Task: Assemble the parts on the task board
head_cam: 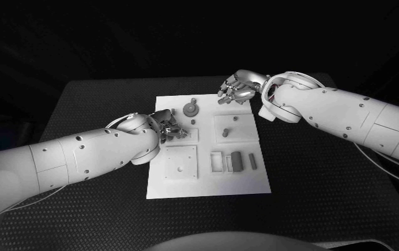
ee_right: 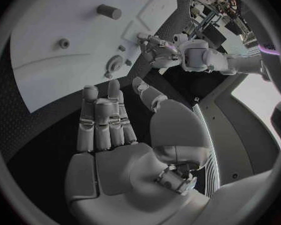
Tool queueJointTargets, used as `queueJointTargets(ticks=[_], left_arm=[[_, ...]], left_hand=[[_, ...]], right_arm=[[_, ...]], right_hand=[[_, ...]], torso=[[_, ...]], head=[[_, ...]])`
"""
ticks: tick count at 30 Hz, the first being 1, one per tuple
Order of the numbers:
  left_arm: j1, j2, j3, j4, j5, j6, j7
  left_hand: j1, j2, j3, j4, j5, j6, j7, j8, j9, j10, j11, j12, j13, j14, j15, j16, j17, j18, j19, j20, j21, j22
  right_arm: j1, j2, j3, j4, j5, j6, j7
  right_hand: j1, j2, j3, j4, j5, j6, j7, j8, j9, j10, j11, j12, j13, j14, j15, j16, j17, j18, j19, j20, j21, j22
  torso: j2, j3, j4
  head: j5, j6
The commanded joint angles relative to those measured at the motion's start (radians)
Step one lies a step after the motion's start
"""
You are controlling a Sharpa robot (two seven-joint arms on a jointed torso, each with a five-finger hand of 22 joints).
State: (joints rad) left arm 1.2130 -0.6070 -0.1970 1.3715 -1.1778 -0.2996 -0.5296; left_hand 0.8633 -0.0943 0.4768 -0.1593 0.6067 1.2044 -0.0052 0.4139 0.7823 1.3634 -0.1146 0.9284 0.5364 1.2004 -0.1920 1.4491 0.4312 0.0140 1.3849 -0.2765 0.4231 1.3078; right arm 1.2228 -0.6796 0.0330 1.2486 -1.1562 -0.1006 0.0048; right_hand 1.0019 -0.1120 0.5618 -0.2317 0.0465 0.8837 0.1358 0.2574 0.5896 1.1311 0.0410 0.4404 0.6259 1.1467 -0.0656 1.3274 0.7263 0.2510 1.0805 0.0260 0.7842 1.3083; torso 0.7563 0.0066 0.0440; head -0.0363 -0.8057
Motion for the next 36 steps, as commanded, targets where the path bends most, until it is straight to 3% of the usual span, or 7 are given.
queueJointTargets(ticks=[1,25,32,34,35,36], left_arm=[[-0.002,0.001,-0.002,-0.003,-0.010,0.007,-0.011],[-0.002,0.007,-0.002,-0.010,-0.035,0.036,-0.012],[0.000,0.008,-0.002,-0.010,-0.024,0.044,-0.005],[0.000,0.009,-0.002,-0.011,-0.018,0.038,-0.004],[0.000,0.009,-0.002,-0.011,-0.013,0.036,-0.002],[0.000,0.009,-0.002,-0.011,-0.013,0.035,-0.002]], left_hand=[[0.054,0.061,0.118,-0.112,0.004,0.005,-0.002,0.007,0.002,0.007,0.001,0.004,0.001,0.014,-0.015,0.006,0.001,-0.007,0.007,-0.002,0.004,0.023],[0.055,0.061,0.124,-0.116,-0.005,0.001,-0.002,0.011,0.002,0.006,0.001,0.004,0.000,0.014,-0.016,0.006,0.002,-0.007,0.007,-0.001,0.006,0.023],[0.034,0.038,0.115,-0.092,-0.021,-0.009,0.001,0.016,0.001,0.002,0.004,0.003,-0.002,0.010,-0.014,0.002,0.002,-0.008,0.002,-0.001,0.006,0.021],[0.021,0.012,0.110,-0.061,-0.036,-0.015,0.002,0.018,-0.002,-0.001,0.005,0.002,-0.003,0.008,-0.014,0.000,0.002,-0.006,-0.001,-0.002,0.005,0.021],[0.000,-0.027,0.103,-0.010,-0.144,-0.022,0.002,0.020,-0.005,-0.003,0.006,0.002,-0.004,0.007,-0.014,-0.002,0.001,-0.004,-0.003,-0.003,0.003,0.019],[-0.003,-0.032,0.103,-0.003,-0.150,-0.022,0.002,0.020,-0.005,-0.003,0.006,0.002,-0.004,0.007,-0.014,-0.002,0.001,-0.004,-0.003,-0.003,0.003,0.019]], right_arm=[[-0.001,0.000,0.000,0.001,0.000,0.013,0.004],[-0.001,0.000,0.000,0.002,0.000,0.017,0.003],[-0.001,0.000,0.000,0.002,0.000,0.017,0.003],[-0.001,0.000,0.000,0.002,0.000,0.017,0.003],[-0.001,0.000,0.000,0.002,0.000,0.017,0.003],[-0.001,0.000,0.000,0.002,0.000,0.017,0.003]], right_hand=[[-0.008,-0.001,-0.001,0.006,0.004,0.011,0.017,-0.003,0.001,-0.002,0.004,0.001,0.001,-0.006,0.000,-0.004,-0.001,0.011,-0.005,-0.002,-0.005,0.015],[-0.009,-0.001,-0.001,0.006,0.004,0.011,0.017,-0.004,0.001,-0.003,0.004,0.001,0.001,-0.006,0.000,-0.004,-0.002,0.011,-0.005,-0.002,-0.005,0.016],[-0.009,-0.001,-0.001,0.006,0.004,0.011,0.017,-0.004,0.001,-0.003,0.004,0.001,0.001,-0.006,0.000,-0.004,-0.002,0.011,-0.006,-0.002,-0.005,0.016],[-0.009,-0.001,-0.001,0.006,0.004,0.011,0.017,-0.004,0.001,-0.003,0.004,0.001,0.001,-0.006,0.000,-0.004,-0.002,0.011,-0.006,-0.002,-0.005,0.016],[-0.009,-0.001,-0.001,0.006,0.004,0.011,0.017,-0.004,0.001,-0.003,0.004,0.001,0.001,-0.006,0.000,-0.004,-0.002,0.011,-0.006,-0.002,-0.005,0.016],[-0.009,-0.001,-0.001,0.006,0.004,0.011,0.017,-0.004,0.001,-0.003,0.004,0.001,0.001,-0.006,0.000,-0.004,-0.002,0.011,-0.006,-0.002,-0.005,0.016]], torso=[[0.000,0.0003,0.0000],[0.001,0.0001,0.0004],[0.000,-0.0003,0.0004],[0.000,-0.0003,0.0008],[0.000,-0.0003,0.0009],[0.000,-0.0003,0.0009]], head=[[0.000,0.000],[-0.001,0.000],[-0.001,-0.001],[-0.001,0.000],[-0.001,0.000],[-0.001,0.000]])
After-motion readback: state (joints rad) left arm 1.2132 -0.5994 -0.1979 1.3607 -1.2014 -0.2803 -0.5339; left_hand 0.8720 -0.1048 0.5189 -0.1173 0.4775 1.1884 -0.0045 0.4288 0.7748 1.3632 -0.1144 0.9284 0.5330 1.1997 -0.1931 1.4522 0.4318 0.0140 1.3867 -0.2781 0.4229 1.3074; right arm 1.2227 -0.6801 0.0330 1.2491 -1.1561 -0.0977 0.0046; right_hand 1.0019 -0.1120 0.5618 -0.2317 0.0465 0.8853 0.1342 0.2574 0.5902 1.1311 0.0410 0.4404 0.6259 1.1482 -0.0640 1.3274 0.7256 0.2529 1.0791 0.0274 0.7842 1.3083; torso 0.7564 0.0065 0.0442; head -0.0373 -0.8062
